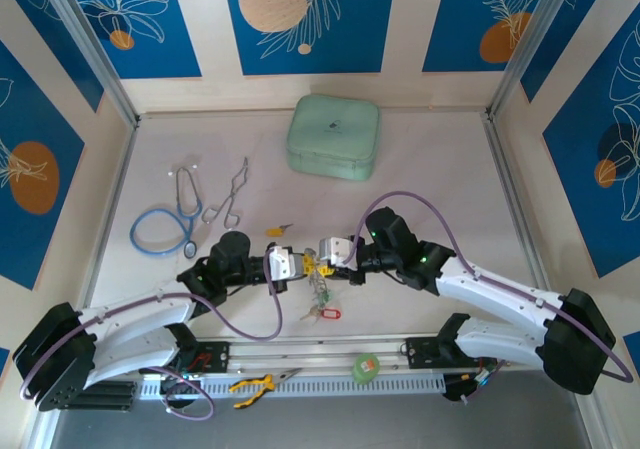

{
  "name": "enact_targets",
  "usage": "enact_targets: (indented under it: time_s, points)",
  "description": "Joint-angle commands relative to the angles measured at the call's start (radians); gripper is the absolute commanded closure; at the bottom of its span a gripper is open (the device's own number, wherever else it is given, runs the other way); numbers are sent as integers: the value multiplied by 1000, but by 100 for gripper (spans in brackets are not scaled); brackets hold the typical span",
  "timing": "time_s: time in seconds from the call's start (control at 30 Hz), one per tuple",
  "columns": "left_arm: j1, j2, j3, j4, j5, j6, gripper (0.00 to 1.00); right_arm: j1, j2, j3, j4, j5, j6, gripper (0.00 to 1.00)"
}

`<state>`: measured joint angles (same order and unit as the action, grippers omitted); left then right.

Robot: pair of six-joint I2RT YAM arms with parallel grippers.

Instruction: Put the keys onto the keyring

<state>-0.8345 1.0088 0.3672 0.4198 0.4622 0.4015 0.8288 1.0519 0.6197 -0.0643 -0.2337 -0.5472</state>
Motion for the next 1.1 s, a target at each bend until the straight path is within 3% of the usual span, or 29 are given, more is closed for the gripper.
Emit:
enact_targets:
  time_s: [0.0, 0.13, 0.27, 0.47, 0.57, 1.07]
  points:
    - [-4, -36, 27, -30, -26, -40, 100, -21, -83, -10, -4, 75, 77, 65]
    - [-5, -41, 49, -63, -52, -140, 100, -20, -155, -17, -90, 80, 156, 58]
    - [-4, -25, 69, -98, -93, -218, 100, 58, -162, -13, -111, 105, 348, 56]
    - [-6, -29, 70, -104, -129, -288, 100, 295, -147, -74, -49, 467, 551, 50]
    - [-6, -37, 71, -111, -130, -302, 100, 339, -134, -104, -24, 576, 604, 49]
    - [-6, -43, 67, -77, -133, -348, 100, 363, 36, -114, 108, 573, 658, 50]
